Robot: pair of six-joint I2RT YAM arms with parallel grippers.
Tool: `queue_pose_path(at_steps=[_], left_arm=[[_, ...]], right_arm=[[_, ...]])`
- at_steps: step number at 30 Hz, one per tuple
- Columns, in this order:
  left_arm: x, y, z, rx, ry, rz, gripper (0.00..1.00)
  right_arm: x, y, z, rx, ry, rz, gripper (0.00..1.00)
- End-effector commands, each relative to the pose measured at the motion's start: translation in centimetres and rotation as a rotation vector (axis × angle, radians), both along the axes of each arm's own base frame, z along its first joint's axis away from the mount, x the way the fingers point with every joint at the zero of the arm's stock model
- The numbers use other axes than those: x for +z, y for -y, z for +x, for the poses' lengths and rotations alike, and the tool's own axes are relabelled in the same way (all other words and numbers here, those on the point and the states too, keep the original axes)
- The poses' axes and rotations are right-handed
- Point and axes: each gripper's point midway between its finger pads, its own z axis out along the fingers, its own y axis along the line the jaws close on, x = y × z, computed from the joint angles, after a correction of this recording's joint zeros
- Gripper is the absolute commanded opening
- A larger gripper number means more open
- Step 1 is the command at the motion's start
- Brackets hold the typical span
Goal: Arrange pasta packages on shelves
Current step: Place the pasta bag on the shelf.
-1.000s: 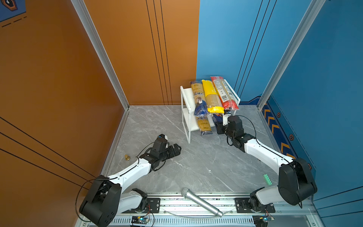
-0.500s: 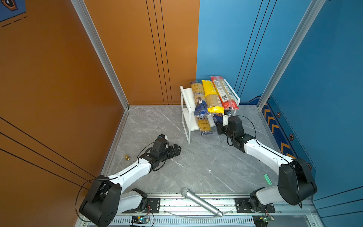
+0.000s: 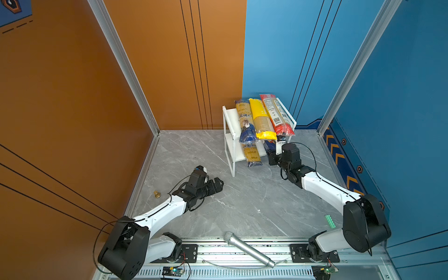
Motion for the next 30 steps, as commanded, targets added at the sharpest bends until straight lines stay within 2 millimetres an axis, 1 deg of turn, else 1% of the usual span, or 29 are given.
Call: queue_pose_path(at_steps=[1,4,10,12,24,30], left_arm=[[0.48,-0.26,0.21,0.0,0.007,0.005,0.98],[0.44,-0.3,0.16,0.001,0.006,0.007,0.98],[0.42,-0.29,0.14,-0.001,0.006,0.008,0.98],[0.36,-0.31,0.11,-0.001,0.005,0.008,0.98],[0.56,-0.38,0.0,0.001,0.012,0.006,0.98],[0.58,-0.53,-0.13,0.003,0.012,0.01,0.98]], right_arm=[[4.86,0.28,1.66,-0.04,0.181,0.06,0.29],[4.76,0.34,1.62,-0.043,0.179,0.061,0.31],[4.74,0.46,1.46,-0.045,0.176,0.057,0.32],[4.76,0.54,1.41,-0.048,0.177,0.056,0.36],[4.64,0.85,1.14,-0.058,0.177,0.049,0.46],[4.46,0.92,1.08,-0.061,0.174,0.048,0.48]])
